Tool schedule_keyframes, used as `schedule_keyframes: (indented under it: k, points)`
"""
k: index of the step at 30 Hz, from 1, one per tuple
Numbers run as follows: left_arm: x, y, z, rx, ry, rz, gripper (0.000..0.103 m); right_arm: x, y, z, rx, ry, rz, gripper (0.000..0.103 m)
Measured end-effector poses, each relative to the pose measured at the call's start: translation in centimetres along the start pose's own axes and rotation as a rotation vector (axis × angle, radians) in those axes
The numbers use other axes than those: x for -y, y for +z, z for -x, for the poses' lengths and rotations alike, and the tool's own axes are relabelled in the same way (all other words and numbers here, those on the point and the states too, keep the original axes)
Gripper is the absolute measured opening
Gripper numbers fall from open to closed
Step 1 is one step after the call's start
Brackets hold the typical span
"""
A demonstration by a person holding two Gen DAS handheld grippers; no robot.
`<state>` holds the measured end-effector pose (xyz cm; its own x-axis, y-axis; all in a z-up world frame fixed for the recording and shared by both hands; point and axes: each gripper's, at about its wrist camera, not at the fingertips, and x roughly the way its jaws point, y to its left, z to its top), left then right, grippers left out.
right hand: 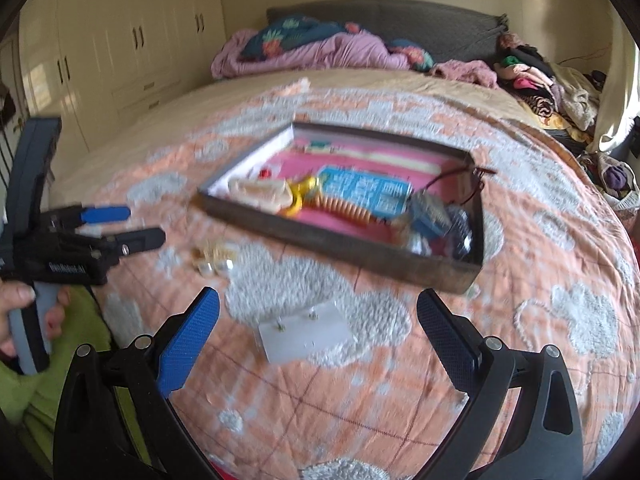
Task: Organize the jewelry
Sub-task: 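Grasp the clear earring stud card with the right tool while the left tool grasps the clear flower hair clip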
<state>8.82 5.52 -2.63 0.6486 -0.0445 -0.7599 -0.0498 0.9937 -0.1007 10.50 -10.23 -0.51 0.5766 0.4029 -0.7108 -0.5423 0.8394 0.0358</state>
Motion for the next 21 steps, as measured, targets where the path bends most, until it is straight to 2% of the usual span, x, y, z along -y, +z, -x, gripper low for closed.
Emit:
schedule_keyframes:
  k: [8,21]
  points:
    - [0.5,-0.3,-1.4,-0.033,-0.006,-0.014,0.093,-0.2,-1.5,-3.0,-0.071,-0.006,0.041,0.098]
    - [1.1,-0.3,-4.3,-0.085,-0.040,-0.014,0.093,0.1,-2.3,-6.5,-0.122,0.008,0.064,0.098]
